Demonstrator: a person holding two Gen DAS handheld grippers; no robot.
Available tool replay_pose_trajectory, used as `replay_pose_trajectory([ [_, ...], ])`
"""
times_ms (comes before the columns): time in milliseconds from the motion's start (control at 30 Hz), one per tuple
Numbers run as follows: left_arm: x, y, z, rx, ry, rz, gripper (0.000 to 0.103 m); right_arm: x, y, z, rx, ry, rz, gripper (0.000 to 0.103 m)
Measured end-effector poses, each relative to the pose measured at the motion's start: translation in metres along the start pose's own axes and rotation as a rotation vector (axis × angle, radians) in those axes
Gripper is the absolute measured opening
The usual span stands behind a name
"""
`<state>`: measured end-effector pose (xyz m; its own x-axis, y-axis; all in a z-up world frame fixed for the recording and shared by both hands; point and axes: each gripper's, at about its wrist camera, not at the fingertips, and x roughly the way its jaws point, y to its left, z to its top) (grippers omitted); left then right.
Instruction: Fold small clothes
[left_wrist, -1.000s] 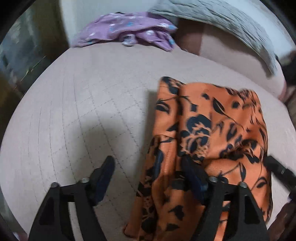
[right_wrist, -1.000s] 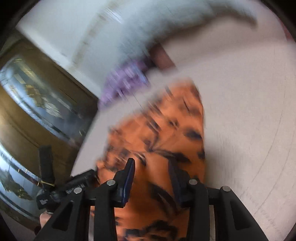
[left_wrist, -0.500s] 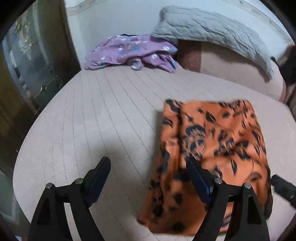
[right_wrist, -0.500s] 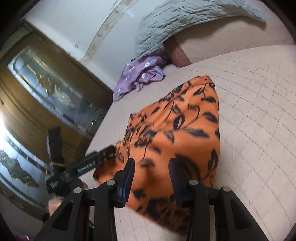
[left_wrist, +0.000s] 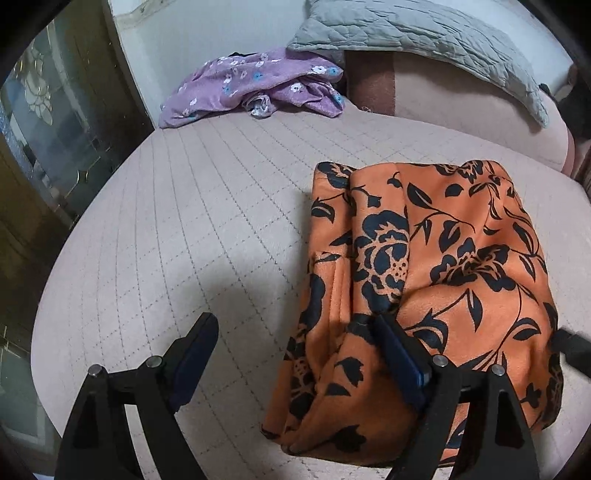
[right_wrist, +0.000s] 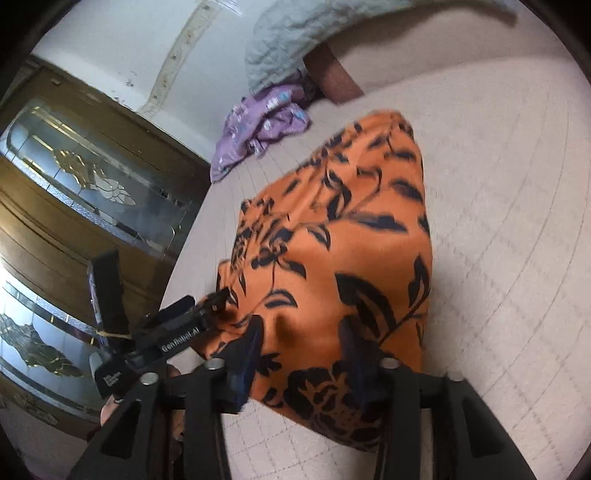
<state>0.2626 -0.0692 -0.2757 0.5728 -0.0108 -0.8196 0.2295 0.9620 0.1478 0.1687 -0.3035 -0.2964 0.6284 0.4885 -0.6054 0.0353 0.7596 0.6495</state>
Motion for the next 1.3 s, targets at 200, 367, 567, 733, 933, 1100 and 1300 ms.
replay_pose_trajectory([
  [200,0.001,-0.002,0.000,0.024,-0.014,0.009,0.087,-0.009,0.003,0.007,-0.021,-0.074,0.000,0.057],
  [367,0.000,-0.003,-0.001,0.029,-0.016,0.011,0.087,0.018,-0.003,0.004,-0.026,0.006,-0.086,0.057],
  [567,0.001,-0.003,-0.001,0.024,-0.017,0.011,0.087,0.021,0.005,-0.001,-0.087,0.001,-0.125,0.058],
  [733,0.002,-0.003,-0.001,0.025,-0.020,0.014,0.088,0.019,0.001,0.001,-0.062,0.002,-0.102,0.058],
  [933,0.003,-0.001,0.000,0.015,-0.014,0.007,0.088,0.021,-0.001,0.003,-0.046,0.007,-0.087,0.058],
  [1100,-0.002,0.014,0.007,-0.021,-0.024,-0.052,0.088,0.013,-0.007,0.008,-0.012,0.005,-0.041,0.058],
  [1300,-0.002,0.051,0.013,-0.143,-0.050,-0.074,0.088,-0.011,-0.016,0.018,0.035,-0.096,0.005,0.060],
])
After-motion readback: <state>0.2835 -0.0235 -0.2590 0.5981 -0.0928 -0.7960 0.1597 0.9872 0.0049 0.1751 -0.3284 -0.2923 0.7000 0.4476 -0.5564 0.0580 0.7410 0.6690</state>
